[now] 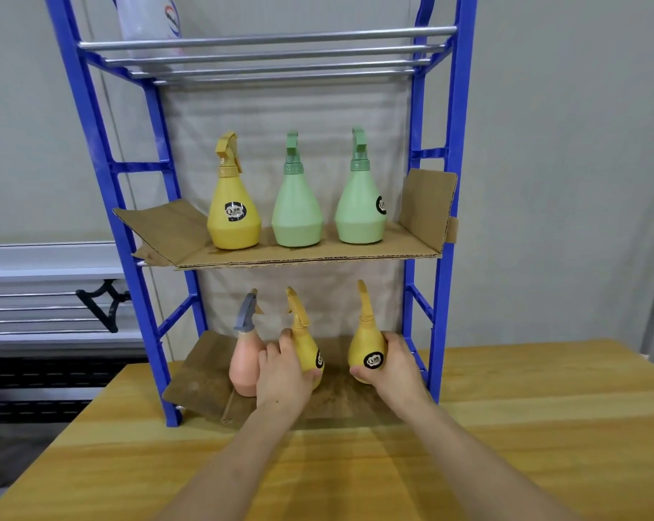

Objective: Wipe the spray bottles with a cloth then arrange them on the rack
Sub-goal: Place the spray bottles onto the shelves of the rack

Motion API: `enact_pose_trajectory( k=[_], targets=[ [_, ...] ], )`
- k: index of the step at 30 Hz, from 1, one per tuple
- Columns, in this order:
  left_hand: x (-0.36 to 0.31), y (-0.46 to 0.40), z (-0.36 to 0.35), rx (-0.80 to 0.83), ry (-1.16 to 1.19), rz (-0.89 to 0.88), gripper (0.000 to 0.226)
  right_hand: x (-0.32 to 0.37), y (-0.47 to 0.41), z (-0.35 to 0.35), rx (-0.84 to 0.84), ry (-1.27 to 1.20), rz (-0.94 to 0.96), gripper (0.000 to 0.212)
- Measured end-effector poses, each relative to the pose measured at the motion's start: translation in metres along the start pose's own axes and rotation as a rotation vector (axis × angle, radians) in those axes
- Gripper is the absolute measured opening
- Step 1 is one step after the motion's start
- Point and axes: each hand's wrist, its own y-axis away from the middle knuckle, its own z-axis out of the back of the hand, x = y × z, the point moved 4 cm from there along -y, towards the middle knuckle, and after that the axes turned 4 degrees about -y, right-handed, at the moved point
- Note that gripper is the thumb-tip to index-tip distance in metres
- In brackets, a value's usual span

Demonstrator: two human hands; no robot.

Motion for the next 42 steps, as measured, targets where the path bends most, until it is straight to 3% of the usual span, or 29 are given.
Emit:
enact_pose_trajectory(
  k=[12, 16, 20, 27, 31, 34, 42],
  targets=[
    [0.005, -0.024, -0.008, 0.09, 0.155, -0.07, 0.088, -0.016, 0.0, 0.001, 0.038, -0.205, 0.062, 0.081],
    [0.001, -0.025, -0.01, 0.109, 0.076, -0.116, 0.087, -0.018, 0.001, -0.003, 0.047, -0.175, 0.078, 0.085],
    [0.0, -0.02, -0.012, 0.137, 0.057, -0.058, 0.105, -0.019, 0.0, -0.004, 0.055, -0.161, 0.093, 0.087],
    [-0.005, -0.021, -0.011, 0.097, 0.167, -0.024, 0.093, -0.021, 0.0, -0.003, 0.062, -0.214, 0.097, 0.086],
    [-0.009, -0.017, -0.021, 0.168, 0.249, -0.043, 0.096, -0.021, 0.001, 0.0, 0.052, -0.233, 0.113, 0.079],
    [-0.004, -0.013, -0.024, 0.155, 0.291, -0.054, 0.102, -0.018, 0.001, 0.002, 0.049, -0.241, 0.114, 0.072],
    [-0.006, -0.008, -0.032, 0.078, 0.34, -0.057, 0.096, -0.019, 0.0, 0.001, 0.064, -0.253, 0.097, 0.08]
  ],
)
